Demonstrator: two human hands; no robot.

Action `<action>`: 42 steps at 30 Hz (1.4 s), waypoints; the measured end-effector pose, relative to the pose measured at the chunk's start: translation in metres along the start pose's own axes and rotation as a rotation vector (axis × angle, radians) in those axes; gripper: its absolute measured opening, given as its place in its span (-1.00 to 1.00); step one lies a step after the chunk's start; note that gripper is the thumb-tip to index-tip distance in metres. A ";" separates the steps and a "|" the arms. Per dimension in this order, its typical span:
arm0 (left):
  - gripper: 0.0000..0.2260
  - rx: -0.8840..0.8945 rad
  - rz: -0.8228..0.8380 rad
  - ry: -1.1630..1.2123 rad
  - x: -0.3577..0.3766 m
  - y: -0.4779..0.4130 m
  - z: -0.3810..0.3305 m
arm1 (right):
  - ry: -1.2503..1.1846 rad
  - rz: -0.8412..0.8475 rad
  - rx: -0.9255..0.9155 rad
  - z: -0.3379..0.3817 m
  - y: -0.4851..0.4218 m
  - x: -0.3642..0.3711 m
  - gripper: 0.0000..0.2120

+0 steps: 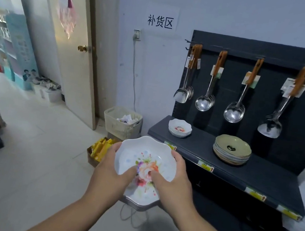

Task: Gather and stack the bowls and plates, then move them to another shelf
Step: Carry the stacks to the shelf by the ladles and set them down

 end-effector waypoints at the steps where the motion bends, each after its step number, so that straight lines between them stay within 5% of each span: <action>1: -0.45 0.010 0.003 -0.003 0.005 -0.012 0.002 | 0.006 -0.013 0.000 -0.003 -0.011 0.003 -0.42; 9: -0.41 0.049 0.052 -0.038 0.073 -0.118 0.007 | 0.040 -0.109 0.007 -0.033 -0.119 -0.008 -0.41; 25: -0.58 0.133 0.505 0.042 0.237 -0.328 -0.007 | 0.026 -0.379 0.149 -0.084 -0.327 -0.060 -0.44; 30: -0.37 0.159 0.612 -0.044 0.281 -0.403 -0.002 | 0.026 -0.522 0.200 -0.103 -0.393 -0.054 -0.46; 42: -0.30 0.171 0.809 0.070 0.410 -0.462 -0.001 | 0.037 -0.627 0.266 -0.144 -0.483 -0.125 -0.59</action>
Point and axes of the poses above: each hand's wrist, its own y-axis away from the middle knuckle, its own x-axis out of the palm, z = x × y, the point moved 1 cm from there along -y, towards the middle knuckle, and after that the axes turned 14 degrees about -y, right-handed, at the moved point
